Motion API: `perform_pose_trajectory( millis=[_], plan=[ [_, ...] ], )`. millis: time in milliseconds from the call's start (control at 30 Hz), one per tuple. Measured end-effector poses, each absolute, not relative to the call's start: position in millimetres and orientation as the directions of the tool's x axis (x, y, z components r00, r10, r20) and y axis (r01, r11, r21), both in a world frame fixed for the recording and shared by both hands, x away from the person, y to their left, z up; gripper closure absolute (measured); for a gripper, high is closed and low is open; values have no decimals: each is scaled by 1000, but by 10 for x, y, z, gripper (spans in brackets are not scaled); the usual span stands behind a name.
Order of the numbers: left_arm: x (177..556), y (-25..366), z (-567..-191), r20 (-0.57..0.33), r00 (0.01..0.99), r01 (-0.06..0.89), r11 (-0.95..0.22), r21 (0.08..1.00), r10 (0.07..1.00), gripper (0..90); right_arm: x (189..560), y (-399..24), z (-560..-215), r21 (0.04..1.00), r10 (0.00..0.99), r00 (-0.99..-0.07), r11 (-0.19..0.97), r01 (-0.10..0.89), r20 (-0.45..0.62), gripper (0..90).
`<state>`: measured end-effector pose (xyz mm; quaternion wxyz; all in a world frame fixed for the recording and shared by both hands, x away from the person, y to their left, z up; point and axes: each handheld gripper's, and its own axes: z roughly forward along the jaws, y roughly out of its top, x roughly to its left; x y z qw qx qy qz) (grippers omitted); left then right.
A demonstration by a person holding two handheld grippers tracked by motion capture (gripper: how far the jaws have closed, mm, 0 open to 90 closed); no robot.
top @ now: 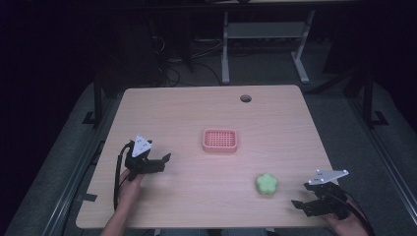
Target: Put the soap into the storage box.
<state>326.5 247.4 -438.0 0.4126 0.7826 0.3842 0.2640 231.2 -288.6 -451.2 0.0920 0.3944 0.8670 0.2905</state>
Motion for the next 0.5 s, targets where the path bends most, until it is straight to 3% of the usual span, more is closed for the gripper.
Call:
perform_pose_trajectory(
  millis=[500],
  plan=[
    [3246,2481,-4377,105,557,383,-366,848,824,143,2442,-2638,-4420,568,682,-731,587,577,37,210]
  ],
)
